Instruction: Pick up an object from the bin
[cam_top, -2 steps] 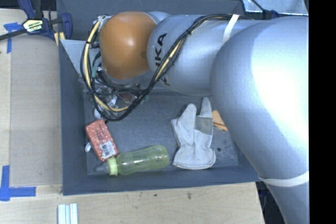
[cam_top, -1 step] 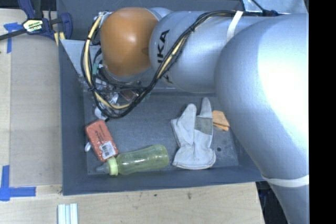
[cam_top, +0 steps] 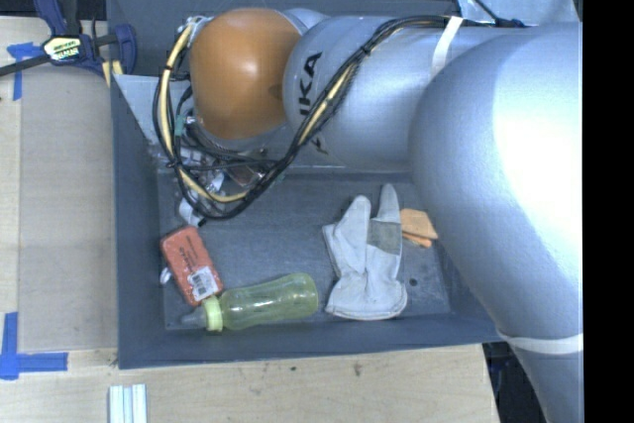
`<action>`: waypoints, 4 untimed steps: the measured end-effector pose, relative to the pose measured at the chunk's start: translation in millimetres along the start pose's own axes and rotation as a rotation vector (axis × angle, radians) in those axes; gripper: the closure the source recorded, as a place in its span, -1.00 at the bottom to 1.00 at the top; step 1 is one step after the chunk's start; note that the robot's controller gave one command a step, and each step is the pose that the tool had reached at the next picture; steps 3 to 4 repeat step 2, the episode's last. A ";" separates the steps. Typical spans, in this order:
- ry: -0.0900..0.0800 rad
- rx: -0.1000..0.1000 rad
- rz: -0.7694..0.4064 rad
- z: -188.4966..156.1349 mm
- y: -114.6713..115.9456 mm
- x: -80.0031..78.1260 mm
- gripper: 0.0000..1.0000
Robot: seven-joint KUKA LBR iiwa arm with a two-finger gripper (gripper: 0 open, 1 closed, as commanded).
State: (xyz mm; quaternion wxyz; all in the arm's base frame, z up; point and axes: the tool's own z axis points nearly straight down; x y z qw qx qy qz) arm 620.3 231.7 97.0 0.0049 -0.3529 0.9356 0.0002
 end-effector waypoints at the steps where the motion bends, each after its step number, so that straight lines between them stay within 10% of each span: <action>1: -0.001 0.000 0.001 -5.3 -0.1 -0.2 1.00; 4: 0.000 -0.001 0.001 -7.2 -0.2 -0.5 1.00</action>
Offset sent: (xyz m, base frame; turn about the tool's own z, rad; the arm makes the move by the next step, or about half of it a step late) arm -0.0001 -0.0001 0.0094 0.0000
